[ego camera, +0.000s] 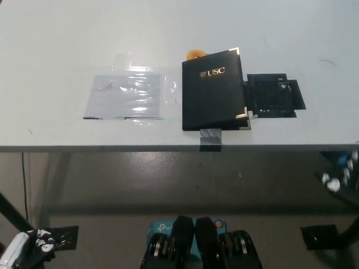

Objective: The robot uses its right hand to push the cover of the diary kept in the middle of the desk towards the left to open it

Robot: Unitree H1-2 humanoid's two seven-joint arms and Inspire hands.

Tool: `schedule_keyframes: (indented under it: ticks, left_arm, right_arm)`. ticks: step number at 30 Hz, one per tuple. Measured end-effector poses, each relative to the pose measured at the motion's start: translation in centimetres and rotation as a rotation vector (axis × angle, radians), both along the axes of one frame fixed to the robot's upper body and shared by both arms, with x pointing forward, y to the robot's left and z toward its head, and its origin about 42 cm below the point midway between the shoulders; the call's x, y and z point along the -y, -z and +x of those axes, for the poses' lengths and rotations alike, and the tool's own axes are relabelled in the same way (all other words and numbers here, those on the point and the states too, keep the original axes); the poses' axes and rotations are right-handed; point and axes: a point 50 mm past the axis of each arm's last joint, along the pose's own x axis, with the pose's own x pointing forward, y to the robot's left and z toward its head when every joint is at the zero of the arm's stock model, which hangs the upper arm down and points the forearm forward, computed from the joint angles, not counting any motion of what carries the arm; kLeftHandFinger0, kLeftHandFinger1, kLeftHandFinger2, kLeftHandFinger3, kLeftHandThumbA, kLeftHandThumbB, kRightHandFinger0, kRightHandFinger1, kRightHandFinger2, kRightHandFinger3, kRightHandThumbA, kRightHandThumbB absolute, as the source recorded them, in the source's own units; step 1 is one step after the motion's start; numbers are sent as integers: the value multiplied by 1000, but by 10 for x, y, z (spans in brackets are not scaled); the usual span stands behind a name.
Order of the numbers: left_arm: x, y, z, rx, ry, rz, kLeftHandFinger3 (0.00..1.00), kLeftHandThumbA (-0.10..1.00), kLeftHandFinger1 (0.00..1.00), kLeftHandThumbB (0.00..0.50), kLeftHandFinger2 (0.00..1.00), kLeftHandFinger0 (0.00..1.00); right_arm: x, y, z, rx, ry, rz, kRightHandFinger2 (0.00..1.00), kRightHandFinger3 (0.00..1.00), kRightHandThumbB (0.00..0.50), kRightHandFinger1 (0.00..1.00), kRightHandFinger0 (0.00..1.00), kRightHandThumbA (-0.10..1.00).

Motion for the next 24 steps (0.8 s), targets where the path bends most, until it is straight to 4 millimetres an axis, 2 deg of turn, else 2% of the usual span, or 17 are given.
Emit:
schedule_keyframes:
  ticks: [1,4,5,7,8,9,10,12,13,14,15,17,18,19,20,21,24]
  left_arm:
    - [0,0,0,-2,-1,0,412,412,580,500,265,508]
    - [1,1,-1,-8,-2,-2,388,435,562,500,252,485]
    - [1,1,-1,-9,-2,-2,387,432,563,500,251,486]
    - [0,2,-1,-12,-3,-2,379,439,558,500,242,484]
    - [0,2,-1,-12,-2,-2,387,449,565,500,255,486]
    - [1,2,-1,-12,-2,-2,389,451,566,500,256,484]
    - [1,2,-1,-14,-2,-2,399,448,569,500,261,486]
    - [1,3,-1,-15,1,-2,399,447,572,500,274,492]
    - [1,3,-1,-16,3,-3,397,435,570,500,269,491]
    - [2,3,-1,-17,4,-3,397,434,569,500,268,491]
    - [2,3,-1,-17,5,-4,404,431,565,500,256,485]
    - [2,3,-1,-20,7,-5,409,430,571,500,262,490]
    - [2,3,-1,-20,8,-6,410,428,571,500,263,492]
    - [2,3,-1,-21,9,-7,411,433,570,500,262,491]
    - [2,3,-1,-22,10,-7,416,441,574,500,265,497]
    - [2,3,-1,-22,11,-7,418,430,576,500,269,500]
    - [2,3,-1,-23,13,-8,413,423,580,500,269,505]
  right_arm:
    - [-3,-8,3,22,-14,0,334,585,177,212,173,748]
    - [-21,-55,17,138,-98,-6,330,599,144,208,150,767]
    - [-26,-65,19,159,-122,-7,350,598,170,227,159,765]
    - [-36,-84,26,201,-169,0,357,591,180,239,172,762]
    - [-40,-94,29,221,-186,5,442,621,187,360,293,773]
    - [-43,-101,31,236,-196,10,455,631,190,391,328,776]
    - [-46,-110,36,255,-207,27,539,693,165,496,473,808]
    - [-52,-123,44,283,-216,55,651,776,143,617,620,853]
    - [-54,-127,47,287,-215,69,700,820,132,689,681,864]
    - [-57,-133,53,295,-209,91,703,824,131,695,686,865]
    - [-59,-136,56,299,-200,109,823,918,132,826,848,858]
    - [-64,-139,64,294,-168,166,903,981,128,902,932,886]
    - [-66,-139,68,287,-147,203,916,988,139,921,954,894]
    - [-70,-137,72,273,-122,247,943,998,128,956,996,908]
    - [-72,-134,75,261,-104,281,967,1000,119,986,1000,917]
    - [-74,-131,79,244,-83,320,993,1000,87,1000,1000,931]
    - [-78,-117,92,171,-18,443,1000,1000,82,1000,1000,971]
